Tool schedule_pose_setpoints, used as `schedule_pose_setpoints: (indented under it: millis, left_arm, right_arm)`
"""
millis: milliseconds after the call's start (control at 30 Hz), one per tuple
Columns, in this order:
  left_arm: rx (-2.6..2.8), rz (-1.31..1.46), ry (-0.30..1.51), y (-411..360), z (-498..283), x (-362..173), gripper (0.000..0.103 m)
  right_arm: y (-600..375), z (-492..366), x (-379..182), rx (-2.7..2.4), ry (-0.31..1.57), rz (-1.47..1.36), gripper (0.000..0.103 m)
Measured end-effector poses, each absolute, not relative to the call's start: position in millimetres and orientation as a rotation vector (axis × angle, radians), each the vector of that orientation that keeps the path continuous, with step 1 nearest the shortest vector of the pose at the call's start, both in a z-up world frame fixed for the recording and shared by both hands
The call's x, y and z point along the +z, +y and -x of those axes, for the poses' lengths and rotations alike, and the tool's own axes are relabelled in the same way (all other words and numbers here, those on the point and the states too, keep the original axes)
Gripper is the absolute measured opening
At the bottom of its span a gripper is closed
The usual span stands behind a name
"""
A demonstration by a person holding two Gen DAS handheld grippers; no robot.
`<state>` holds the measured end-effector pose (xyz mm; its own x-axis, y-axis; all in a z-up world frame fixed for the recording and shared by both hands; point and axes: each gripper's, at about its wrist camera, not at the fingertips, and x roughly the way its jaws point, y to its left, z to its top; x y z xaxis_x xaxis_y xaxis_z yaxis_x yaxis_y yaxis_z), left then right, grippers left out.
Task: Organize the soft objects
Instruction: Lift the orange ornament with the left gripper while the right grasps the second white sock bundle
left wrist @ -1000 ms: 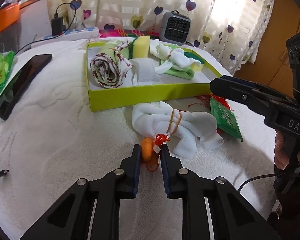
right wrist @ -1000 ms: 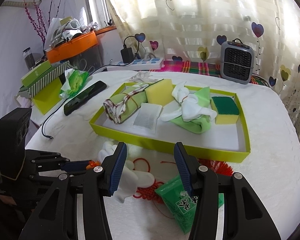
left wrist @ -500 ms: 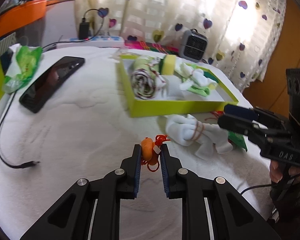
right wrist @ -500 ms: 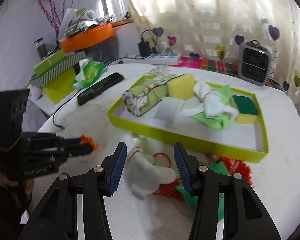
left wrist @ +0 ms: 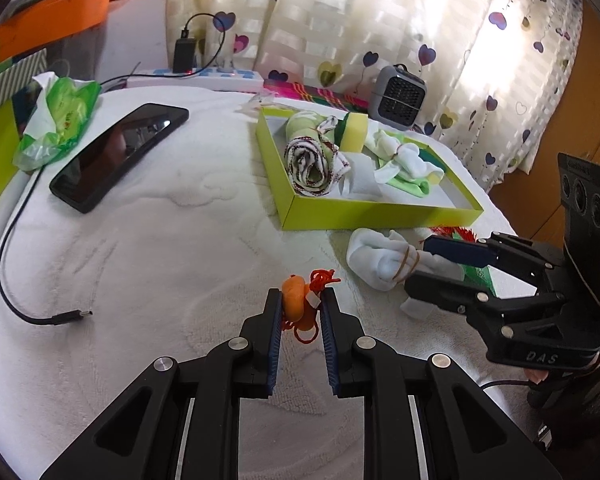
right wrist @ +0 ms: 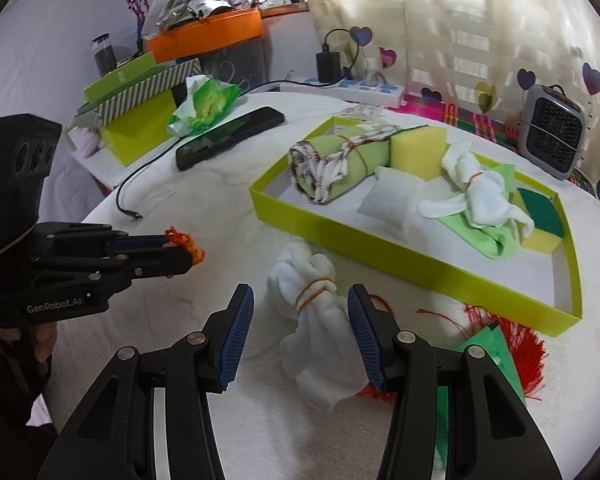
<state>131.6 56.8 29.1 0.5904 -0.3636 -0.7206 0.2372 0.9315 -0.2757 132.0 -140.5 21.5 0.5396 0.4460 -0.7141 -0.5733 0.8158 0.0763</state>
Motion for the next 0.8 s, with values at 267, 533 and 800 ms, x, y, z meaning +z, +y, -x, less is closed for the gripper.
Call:
schedule_pose_setpoints:
  millis: [267, 533, 800]
  left_arm:
    - [-0.351, 0.159, 0.875, 57, -131, 29, 0.017]
    - [-0.353, 0.159, 0.875, 56, -131, 29, 0.017]
    - [-0.354, 0.158, 0.875, 56, -131, 30, 0.017]
  right_arm:
    - [-134, -132, 14, 0.594, 0.803, 0.220, 0.050]
    - [-130, -131, 9, 0.550, 0.791, 0.267, 0.048]
    - [-135, -130, 11, 0.521, 0.770, 0.268, 0.025]
